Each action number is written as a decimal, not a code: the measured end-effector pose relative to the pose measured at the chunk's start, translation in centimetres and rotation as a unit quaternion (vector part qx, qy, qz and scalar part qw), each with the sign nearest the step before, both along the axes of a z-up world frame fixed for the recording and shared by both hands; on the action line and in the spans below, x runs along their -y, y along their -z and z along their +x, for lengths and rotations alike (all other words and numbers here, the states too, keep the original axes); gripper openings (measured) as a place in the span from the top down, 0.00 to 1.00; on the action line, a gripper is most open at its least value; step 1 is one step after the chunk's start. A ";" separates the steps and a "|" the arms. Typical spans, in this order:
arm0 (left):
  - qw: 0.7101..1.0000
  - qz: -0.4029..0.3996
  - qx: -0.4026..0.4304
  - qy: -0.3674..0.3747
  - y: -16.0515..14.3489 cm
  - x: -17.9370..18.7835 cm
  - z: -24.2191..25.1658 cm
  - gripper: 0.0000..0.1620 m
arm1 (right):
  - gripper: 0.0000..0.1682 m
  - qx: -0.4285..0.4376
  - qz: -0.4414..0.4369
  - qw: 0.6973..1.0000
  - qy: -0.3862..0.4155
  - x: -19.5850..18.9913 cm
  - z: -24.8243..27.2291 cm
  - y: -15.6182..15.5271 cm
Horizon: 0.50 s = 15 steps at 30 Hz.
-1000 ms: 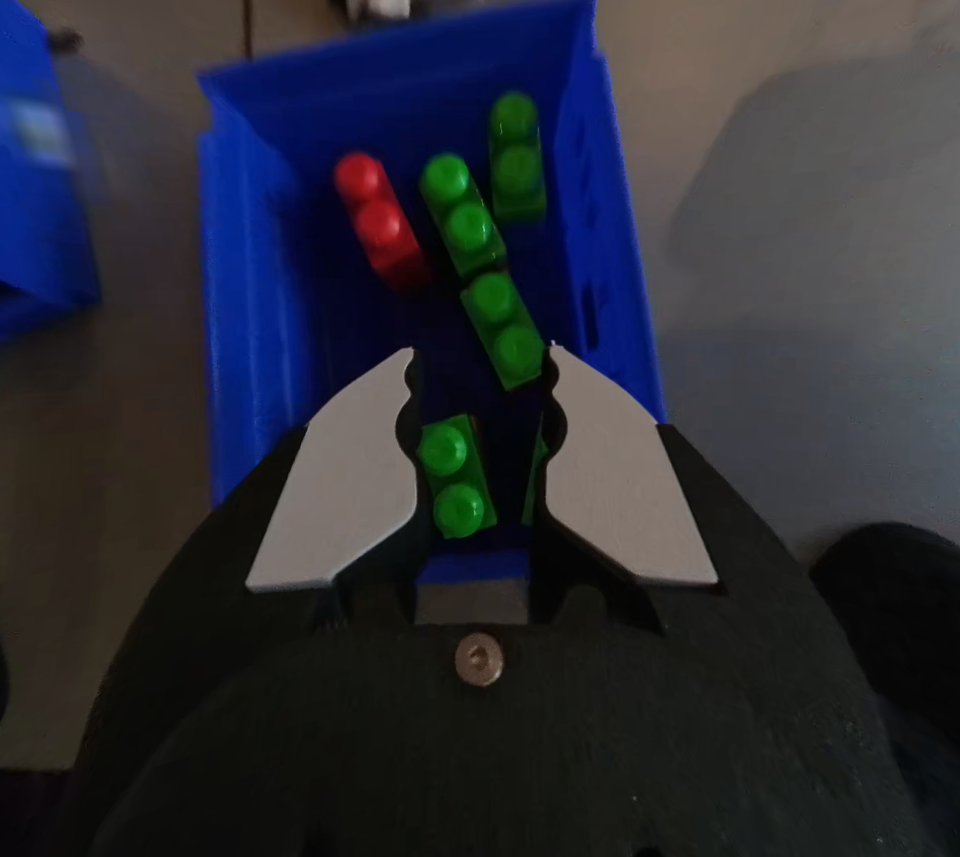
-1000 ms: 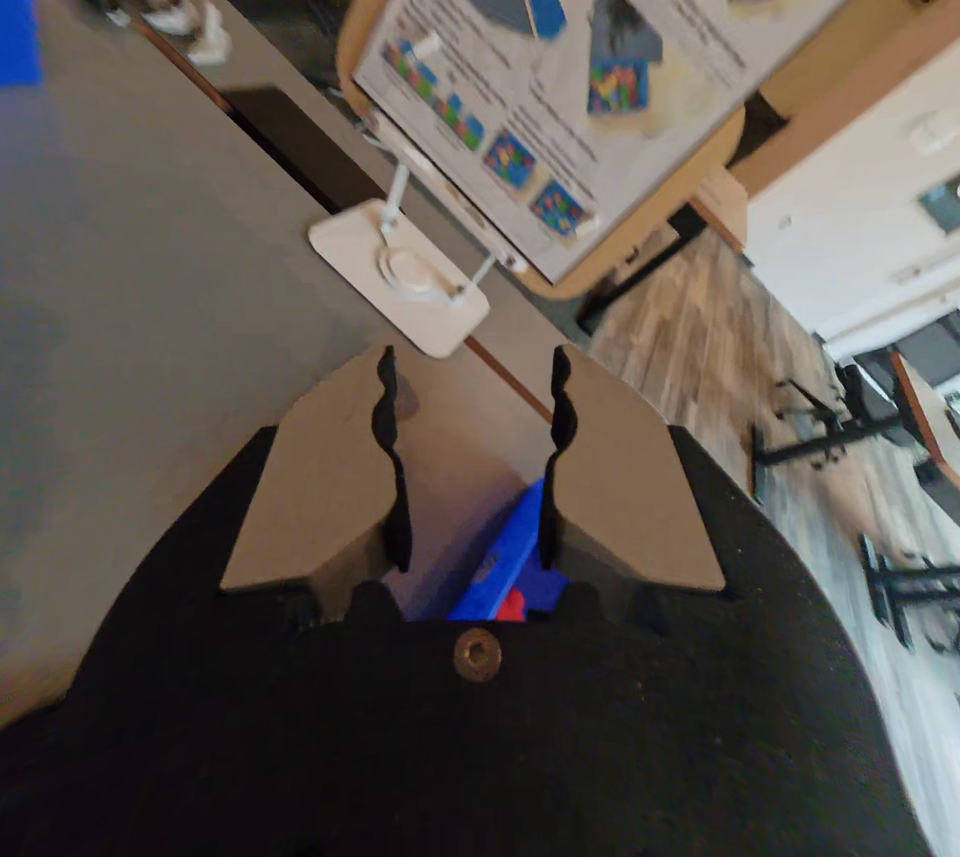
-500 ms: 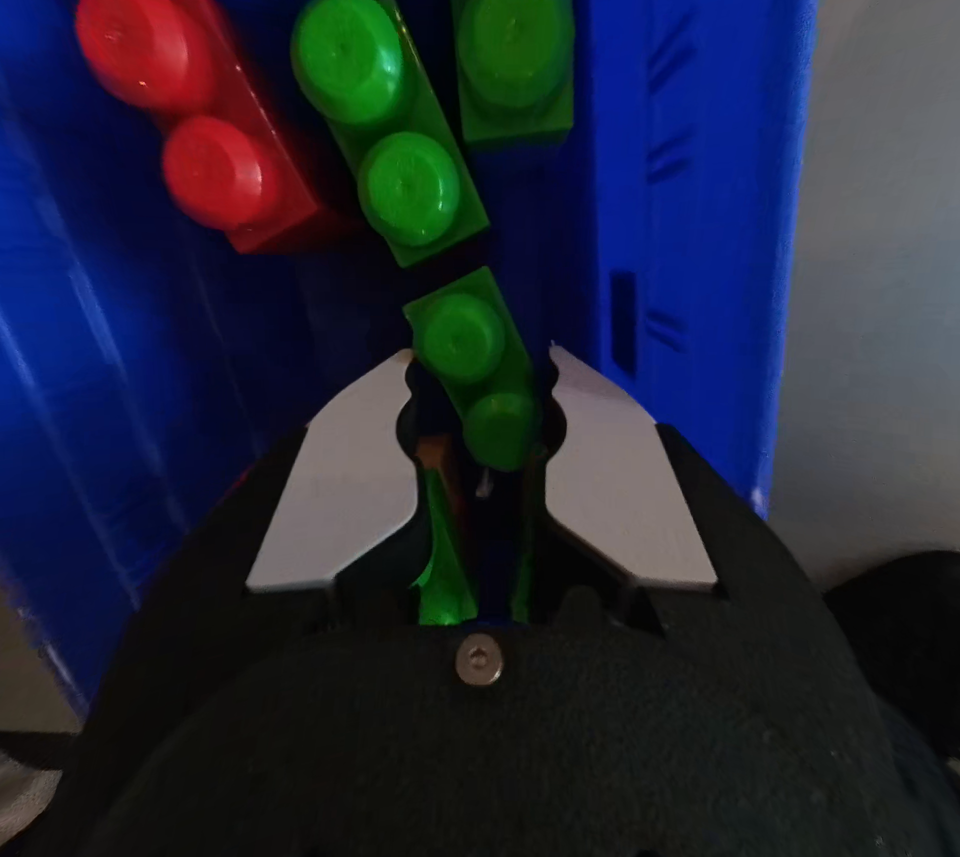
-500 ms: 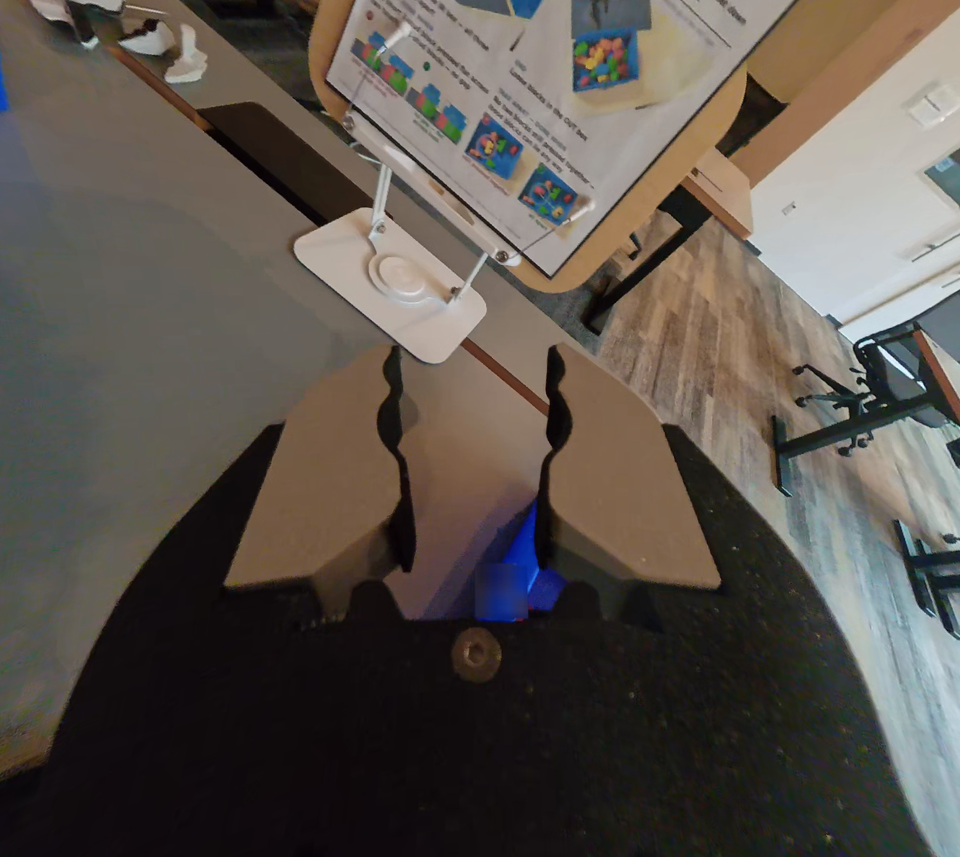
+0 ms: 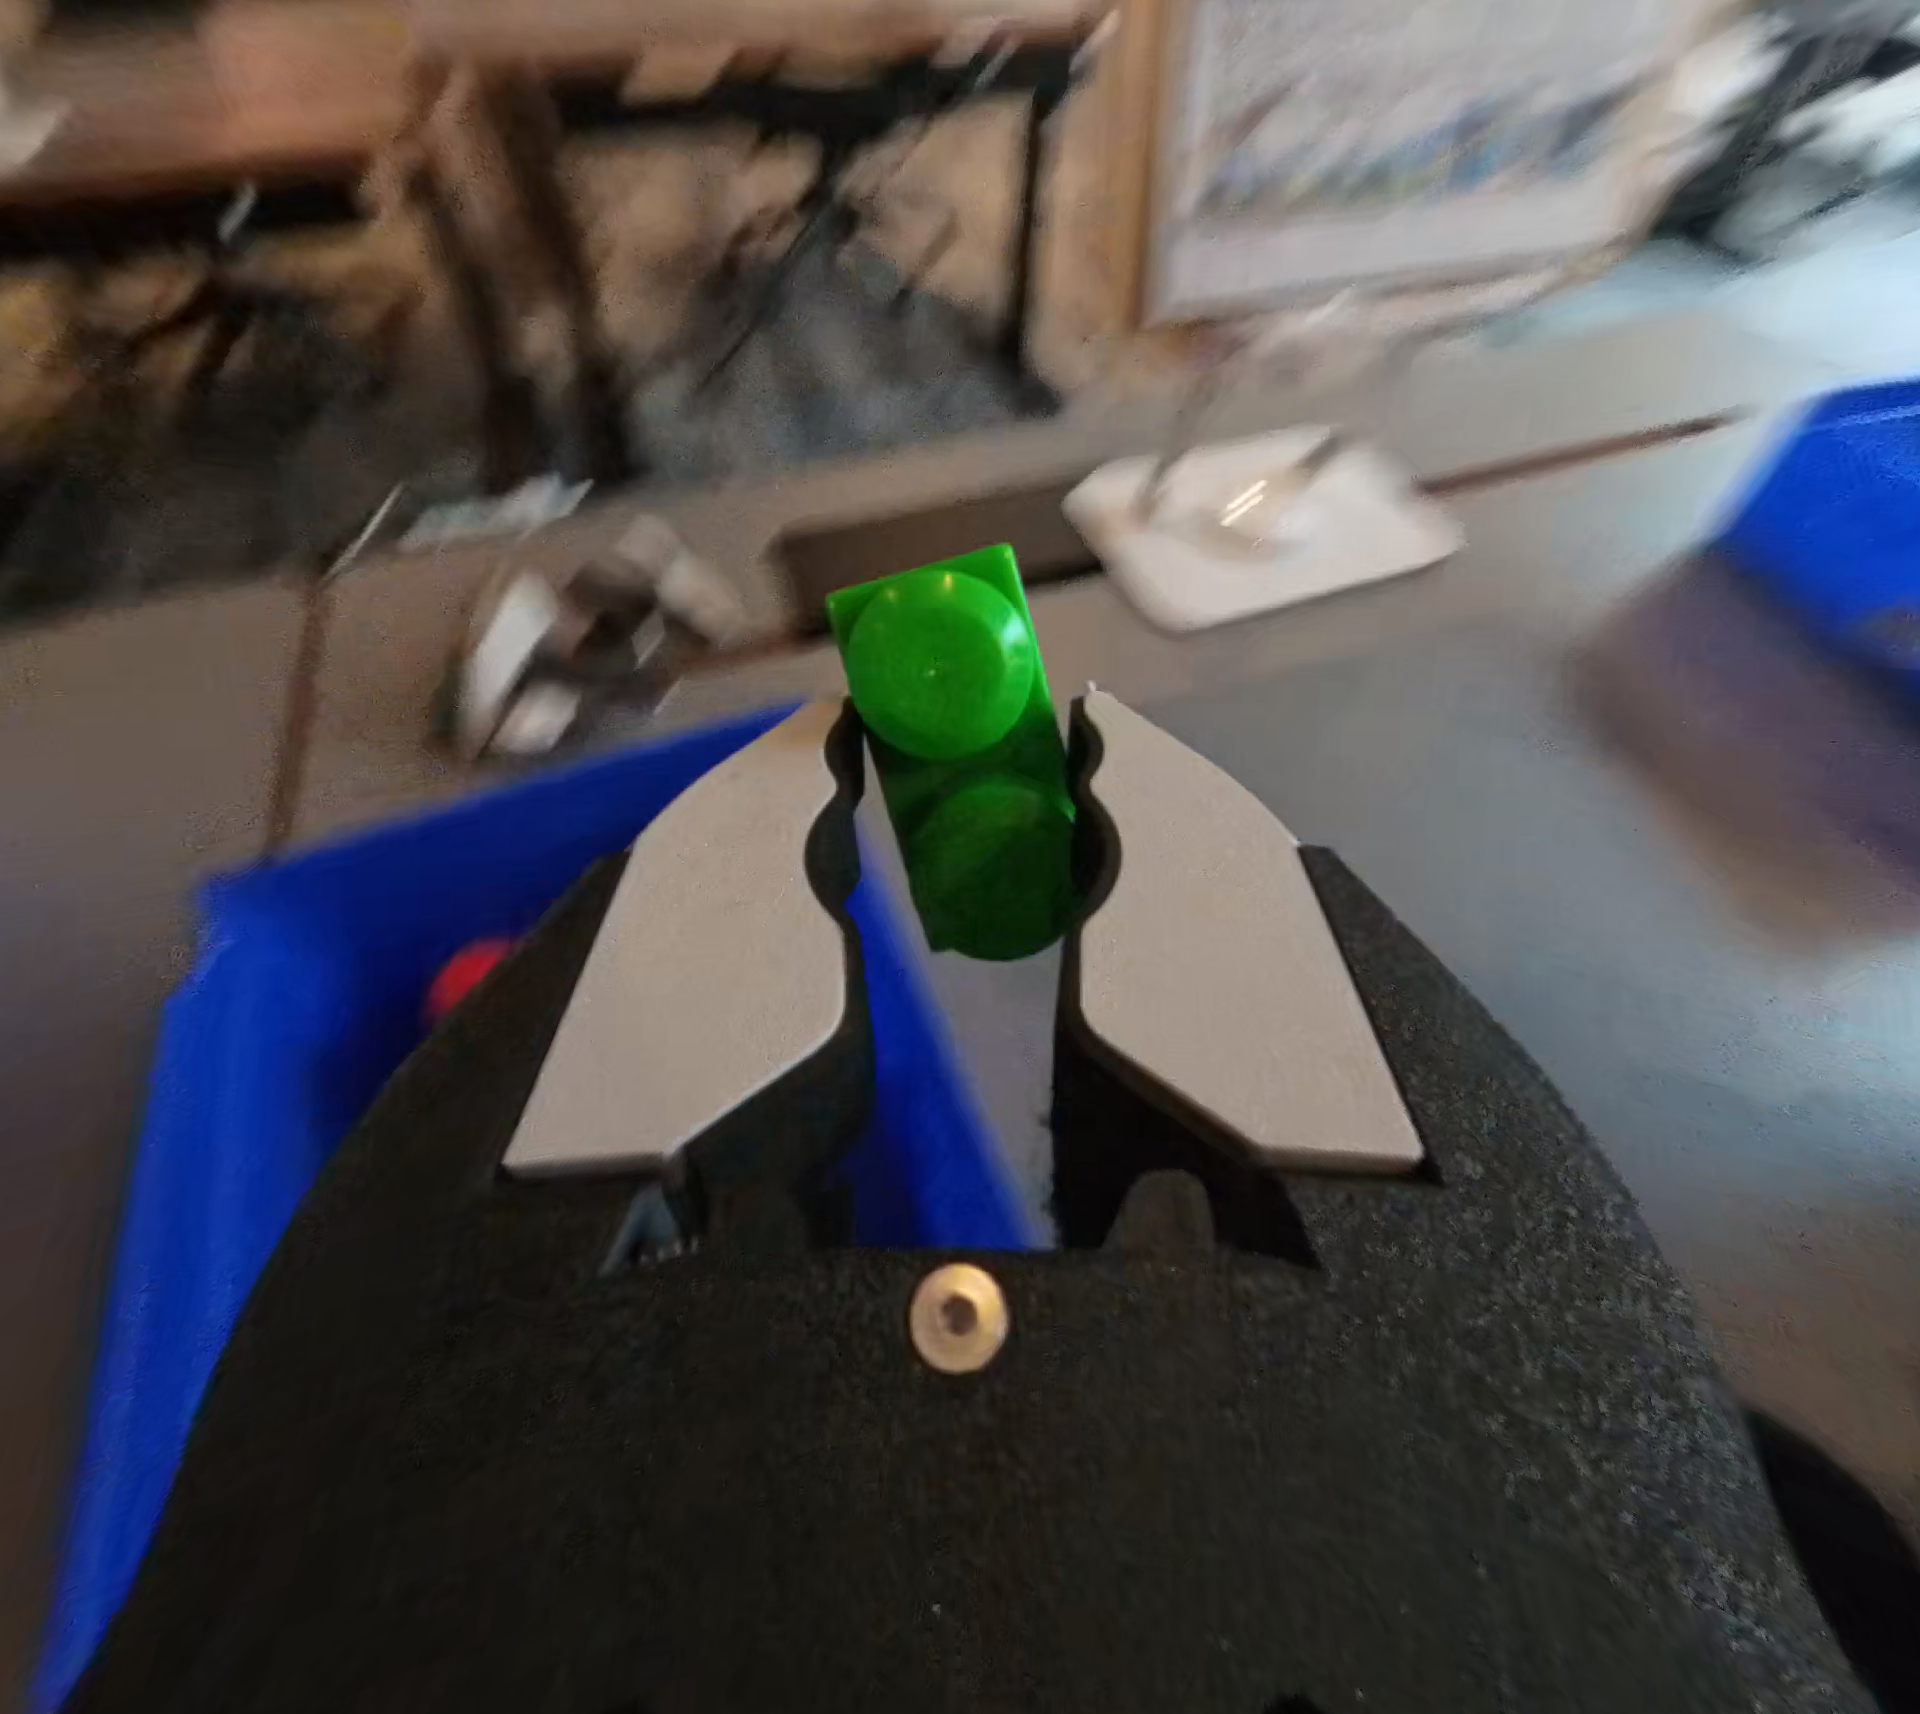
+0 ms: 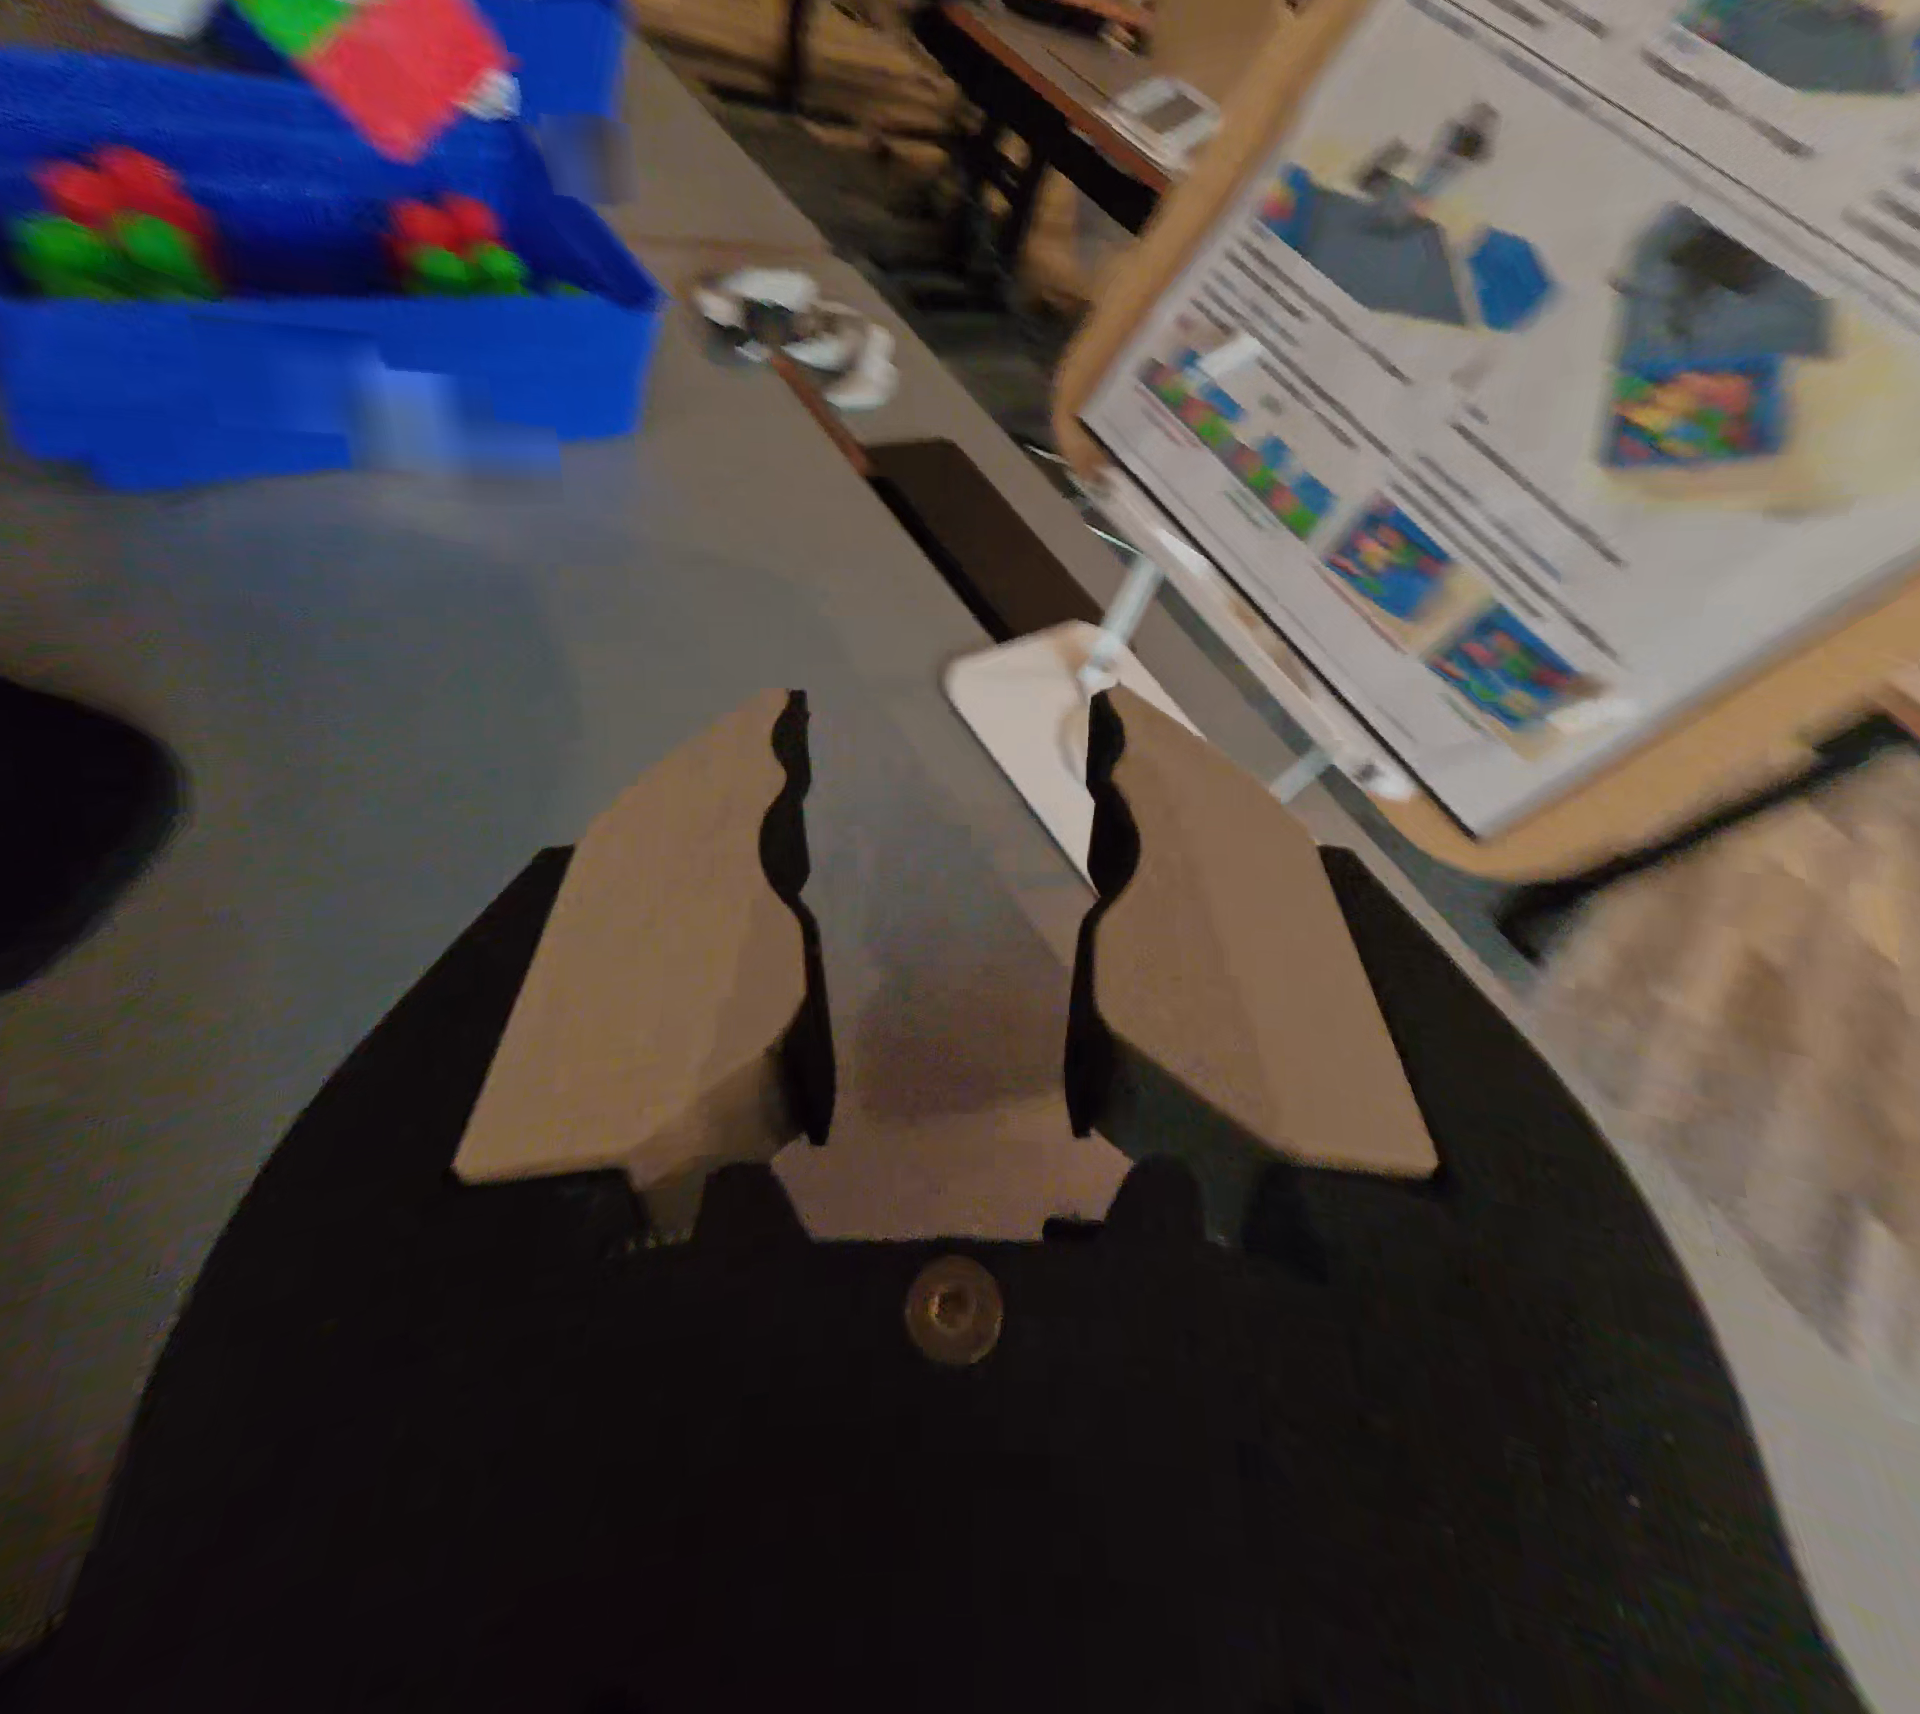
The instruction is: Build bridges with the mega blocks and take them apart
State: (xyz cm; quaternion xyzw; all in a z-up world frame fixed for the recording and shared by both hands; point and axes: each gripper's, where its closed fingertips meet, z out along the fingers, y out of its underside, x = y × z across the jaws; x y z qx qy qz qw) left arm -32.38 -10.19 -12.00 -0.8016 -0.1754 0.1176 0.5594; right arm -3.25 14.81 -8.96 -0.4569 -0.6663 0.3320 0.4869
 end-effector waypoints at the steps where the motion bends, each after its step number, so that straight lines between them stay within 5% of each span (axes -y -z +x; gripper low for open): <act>1: 0.997 0.053 -0.015 0.054 -2.2 -1.4 2.0 0.77 | 0.69 -0.006 -0.016 0.999 -0.036 1.2 -0.6 0.1; 7: 0.894 0.280 -0.030 0.349 -11.0 -6.6 15.2 0.77 | 0.62 -0.060 -0.135 0.964 -0.221 7.9 -3.1 -0.5; 11: 0.826 0.324 0.011 0.461 -12.2 -8.9 21.3 0.77 | 0.61 -0.129 -0.224 0.919 -0.298 10.3 -2.5 -3.1; 15: 0.797 0.309 0.046 0.517 -11.0 -11.5 25.2 0.78 | 0.59 -0.151 -0.293 0.872 -0.361 11.9 -1.3 -4.8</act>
